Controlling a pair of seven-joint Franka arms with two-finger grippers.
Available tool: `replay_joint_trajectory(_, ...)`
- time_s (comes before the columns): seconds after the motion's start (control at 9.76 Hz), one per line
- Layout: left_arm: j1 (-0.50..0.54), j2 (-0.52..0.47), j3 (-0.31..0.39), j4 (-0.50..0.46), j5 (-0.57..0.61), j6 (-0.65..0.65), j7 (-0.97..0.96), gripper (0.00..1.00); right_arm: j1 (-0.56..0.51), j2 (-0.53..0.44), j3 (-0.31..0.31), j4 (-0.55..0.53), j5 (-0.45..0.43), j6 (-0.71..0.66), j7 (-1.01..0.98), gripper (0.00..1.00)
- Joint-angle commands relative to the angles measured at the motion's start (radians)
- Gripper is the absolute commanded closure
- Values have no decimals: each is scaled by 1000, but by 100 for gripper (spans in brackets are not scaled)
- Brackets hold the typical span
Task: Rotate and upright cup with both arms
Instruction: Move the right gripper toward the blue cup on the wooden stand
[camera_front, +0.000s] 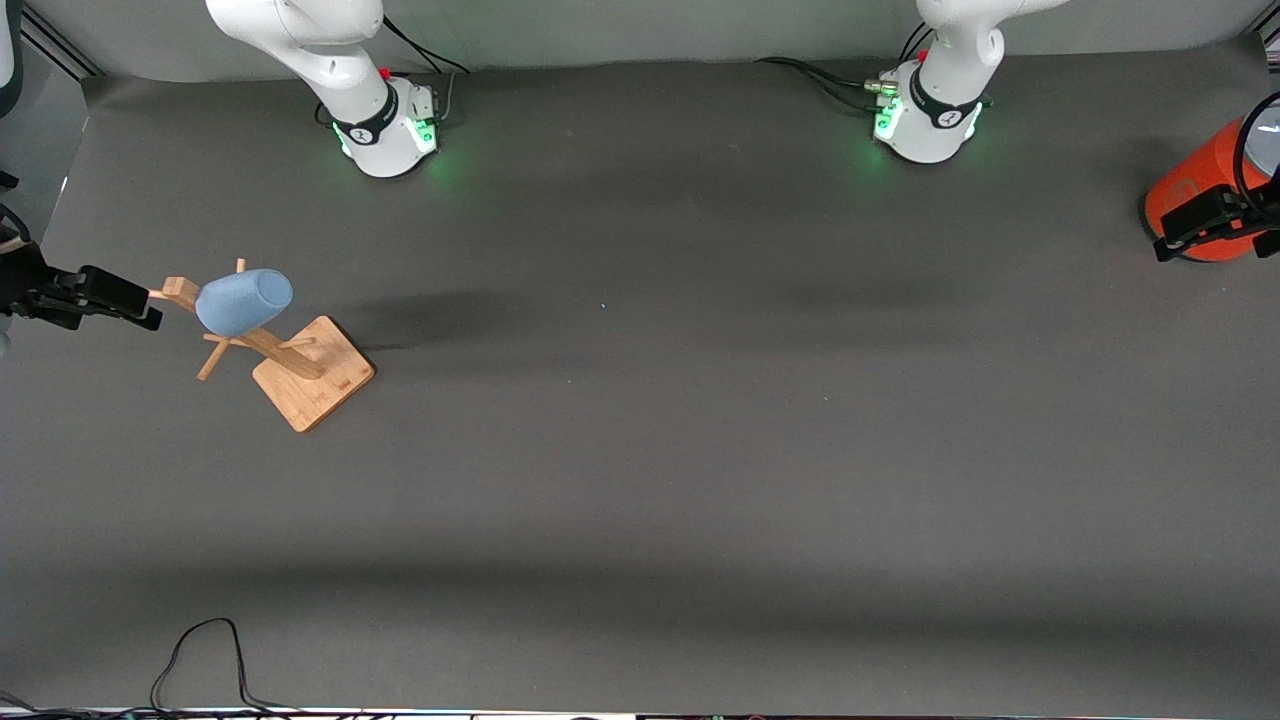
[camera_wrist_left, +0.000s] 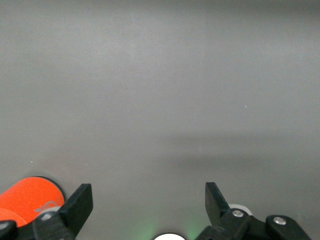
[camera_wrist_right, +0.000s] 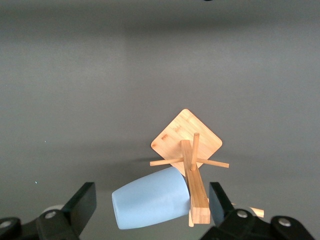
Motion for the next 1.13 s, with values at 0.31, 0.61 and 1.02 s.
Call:
replay_joint_trajectory(0.31,-6,-26,-28,-5,13,-20,-11,0,30,-57,-12,-16,-7,-87,182,0)
replay_joint_trajectory(0.61,-6,-26,-28,-2,14,-21,-10,0,77,-138,-9,-62,-7,-94,182,0)
replay_joint_trajectory(1.02,-6,-26,-32,-2,14,-20,-4,0,85,-199,-23,-160,55,-93,428,0)
